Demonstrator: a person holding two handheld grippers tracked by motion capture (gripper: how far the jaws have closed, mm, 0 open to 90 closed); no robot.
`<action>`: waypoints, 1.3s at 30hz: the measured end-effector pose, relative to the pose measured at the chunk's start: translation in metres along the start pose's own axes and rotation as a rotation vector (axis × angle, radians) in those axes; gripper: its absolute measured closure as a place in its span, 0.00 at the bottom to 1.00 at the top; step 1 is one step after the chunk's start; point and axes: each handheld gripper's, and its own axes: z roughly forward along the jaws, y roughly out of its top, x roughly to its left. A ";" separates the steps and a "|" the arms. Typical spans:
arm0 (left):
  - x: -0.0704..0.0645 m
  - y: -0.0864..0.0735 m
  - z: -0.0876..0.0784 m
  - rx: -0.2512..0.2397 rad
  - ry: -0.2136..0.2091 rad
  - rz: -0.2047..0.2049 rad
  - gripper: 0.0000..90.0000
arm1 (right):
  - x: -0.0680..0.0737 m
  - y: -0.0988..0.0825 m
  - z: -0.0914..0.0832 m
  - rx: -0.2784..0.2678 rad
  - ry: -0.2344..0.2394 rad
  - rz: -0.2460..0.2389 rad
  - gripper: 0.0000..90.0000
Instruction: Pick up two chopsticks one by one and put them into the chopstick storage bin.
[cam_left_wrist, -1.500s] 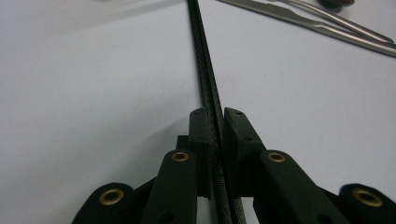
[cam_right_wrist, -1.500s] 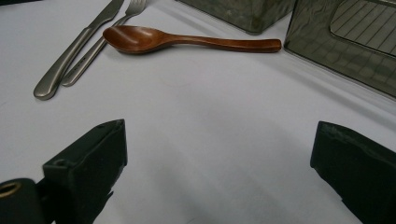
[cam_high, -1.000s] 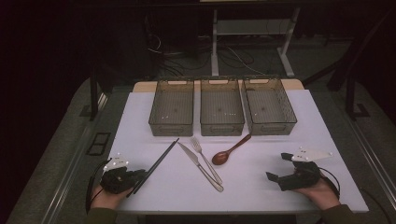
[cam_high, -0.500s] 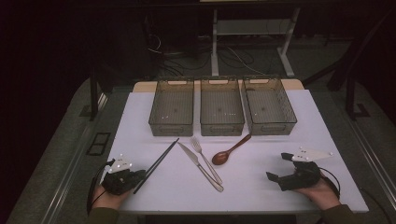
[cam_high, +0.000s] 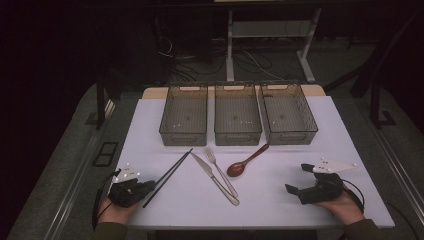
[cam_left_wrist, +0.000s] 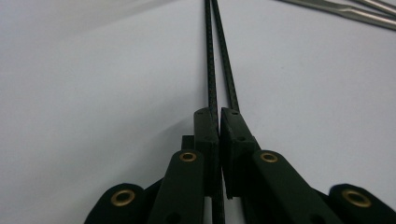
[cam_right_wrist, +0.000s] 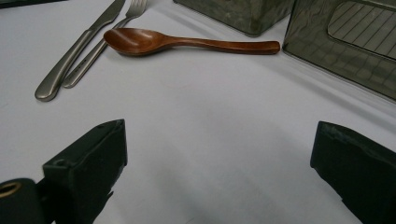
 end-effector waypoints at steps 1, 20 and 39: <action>0.000 0.001 -0.001 -0.005 -0.002 -0.001 0.95 | 0.000 0.000 0.000 0.001 0.000 0.000 0.04; -0.013 0.018 -0.012 -0.049 -0.068 0.035 0.95 | 0.000 -0.001 0.001 -0.009 0.008 0.007 0.04; -0.015 0.048 -0.017 -0.145 -0.161 0.041 0.95 | 0.000 0.000 0.007 -0.044 0.031 0.025 0.04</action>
